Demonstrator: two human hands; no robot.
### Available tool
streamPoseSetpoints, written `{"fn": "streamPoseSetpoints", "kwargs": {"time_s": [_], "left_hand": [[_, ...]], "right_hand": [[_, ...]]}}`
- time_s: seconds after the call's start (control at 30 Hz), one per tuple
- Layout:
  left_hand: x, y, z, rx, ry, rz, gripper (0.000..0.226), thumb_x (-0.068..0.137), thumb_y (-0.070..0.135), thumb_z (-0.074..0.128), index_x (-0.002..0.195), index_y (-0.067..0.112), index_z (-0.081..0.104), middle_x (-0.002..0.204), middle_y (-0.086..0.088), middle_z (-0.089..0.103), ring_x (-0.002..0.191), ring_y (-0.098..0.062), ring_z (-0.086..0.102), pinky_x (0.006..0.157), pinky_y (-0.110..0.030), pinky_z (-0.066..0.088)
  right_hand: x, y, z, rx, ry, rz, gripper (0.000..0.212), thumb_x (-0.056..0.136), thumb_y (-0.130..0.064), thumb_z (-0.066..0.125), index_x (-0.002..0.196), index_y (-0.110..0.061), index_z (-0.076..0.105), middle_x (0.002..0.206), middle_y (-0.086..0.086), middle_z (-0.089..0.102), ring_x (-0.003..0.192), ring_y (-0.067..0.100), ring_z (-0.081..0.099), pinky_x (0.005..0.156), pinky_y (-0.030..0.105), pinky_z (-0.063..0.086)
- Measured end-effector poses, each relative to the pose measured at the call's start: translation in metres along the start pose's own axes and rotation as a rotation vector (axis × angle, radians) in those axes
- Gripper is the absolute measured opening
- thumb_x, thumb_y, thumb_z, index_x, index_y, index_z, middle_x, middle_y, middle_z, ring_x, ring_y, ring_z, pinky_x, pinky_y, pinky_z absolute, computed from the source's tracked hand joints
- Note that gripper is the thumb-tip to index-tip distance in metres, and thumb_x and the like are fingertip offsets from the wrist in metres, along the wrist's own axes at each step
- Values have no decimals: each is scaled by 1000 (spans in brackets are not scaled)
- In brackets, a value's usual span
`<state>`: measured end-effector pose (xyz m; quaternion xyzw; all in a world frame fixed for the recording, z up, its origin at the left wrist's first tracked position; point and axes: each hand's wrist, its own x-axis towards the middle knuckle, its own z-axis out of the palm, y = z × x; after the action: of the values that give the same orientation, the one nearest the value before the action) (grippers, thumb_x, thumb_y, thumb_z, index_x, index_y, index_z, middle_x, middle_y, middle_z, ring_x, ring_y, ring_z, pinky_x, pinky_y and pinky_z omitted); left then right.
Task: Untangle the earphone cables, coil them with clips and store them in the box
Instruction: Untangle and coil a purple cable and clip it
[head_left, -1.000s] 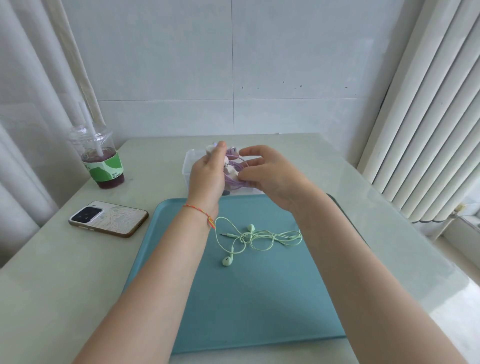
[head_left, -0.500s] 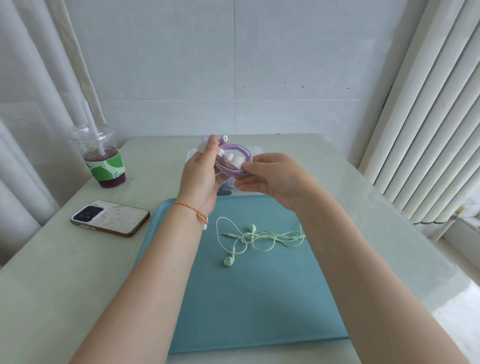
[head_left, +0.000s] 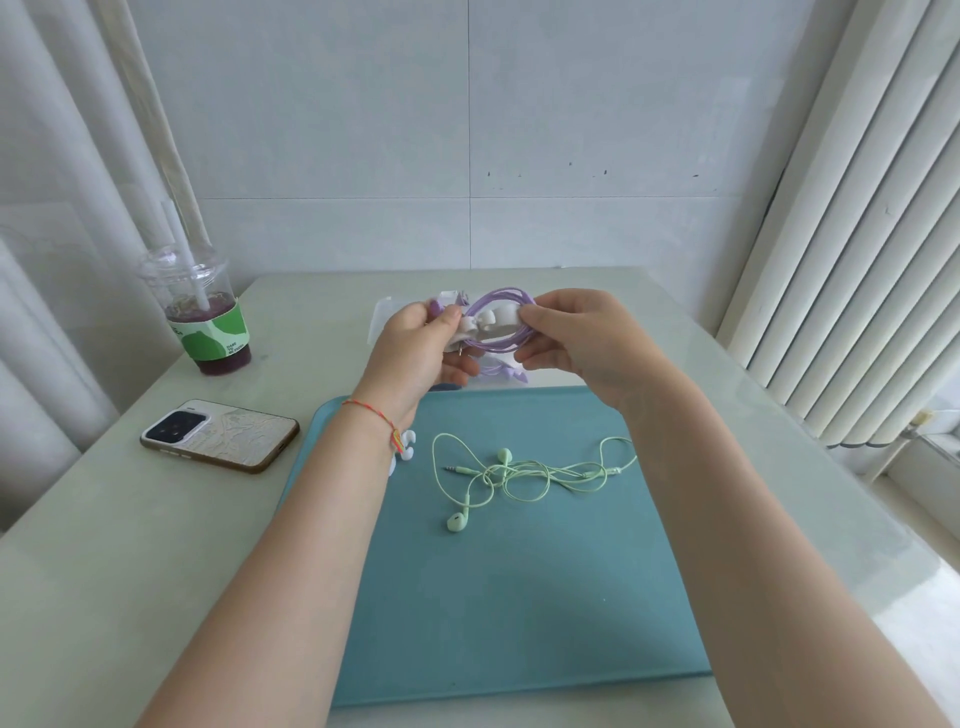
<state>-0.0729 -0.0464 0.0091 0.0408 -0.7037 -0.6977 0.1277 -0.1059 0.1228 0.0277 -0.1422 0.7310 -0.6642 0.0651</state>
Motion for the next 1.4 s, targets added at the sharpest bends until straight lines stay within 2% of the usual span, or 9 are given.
{"fn": "streamPoseSetpoints", "kwargs": {"time_s": [0.23, 0.37, 0.47, 0.53, 0.63, 0.77, 0.9, 1.07, 1.4], "left_hand": [[2, 0, 1, 281, 41, 107, 28, 98, 10, 37, 117, 15, 56, 91, -4, 59, 58, -18, 55, 40, -15, 39], [-2, 1, 6, 275, 45, 161, 40, 95, 9, 34, 122, 24, 59, 86, 14, 51, 69, -7, 50, 59, -21, 39], [-2, 2, 8, 247, -13, 125, 31, 92, 31, 46, 119, 24, 58, 90, 12, 57, 80, -9, 52, 67, -24, 41], [-1, -2, 7, 359, -20, 181, 48, 80, 47, 58, 121, 23, 55, 103, 5, 60, 91, -11, 57, 77, -24, 45], [0, -8, 5, 413, -36, 310, 53, 84, 43, 69, 126, 23, 45, 103, -3, 52, 87, -13, 52, 75, -20, 41], [3, -11, 4, 558, -61, 506, 24, 93, 32, 62, 113, 22, 53, 96, -6, 52, 81, 0, 46, 67, -11, 34], [8, -17, 1, 732, -96, 536, 15, 94, 41, 56, 95, 27, 52, 96, -4, 50, 81, 12, 44, 66, -17, 33], [11, -18, -2, 715, -110, 506, 26, 84, 58, 50, 86, 33, 48, 88, 1, 51, 76, -1, 48, 64, -27, 36], [7, -16, 6, 596, -94, 517, 21, 101, 35, 46, 87, 20, 48, 72, 5, 45, 67, -6, 42, 59, -24, 30]], "right_hand": [[1, 1, 0, 58, -34, 37, 18, 93, -9, 59, 98, 8, 65, 73, 17, 65, 62, 22, 65, 67, 30, 58], [2, 2, 2, 95, -26, 60, 24, 93, -8, 60, 102, 13, 62, 70, 17, 65, 60, 22, 65, 63, 27, 57], [0, 1, 4, 114, -56, 52, 20, 93, -9, 60, 98, 10, 64, 71, 17, 66, 61, 23, 65, 63, 27, 57], [0, 0, 5, 115, -66, 48, 18, 92, -9, 61, 95, 9, 65, 72, 17, 67, 62, 23, 66, 66, 28, 58], [0, 0, 5, 112, -52, 50, 22, 92, -9, 60, 98, 12, 65, 77, 20, 67, 62, 24, 66, 68, 29, 59], [1, 1, 3, 128, -48, 61, 25, 92, -7, 59, 103, 15, 64, 84, 25, 66, 63, 25, 65, 66, 28, 59], [2, 3, 3, 68, -75, 48, 22, 94, -8, 57, 99, 12, 64, 83, 22, 68, 65, 25, 66, 69, 30, 59], [1, 5, 7, 8, -142, -8, 19, 97, -10, 54, 107, 1, 64, 85, 13, 64, 65, 20, 58, 63, 26, 52], [0, 7, 9, 276, -257, 5, 17, 100, -17, 47, 98, -9, 63, 77, 10, 56, 61, 20, 52, 60, 27, 47]]}}
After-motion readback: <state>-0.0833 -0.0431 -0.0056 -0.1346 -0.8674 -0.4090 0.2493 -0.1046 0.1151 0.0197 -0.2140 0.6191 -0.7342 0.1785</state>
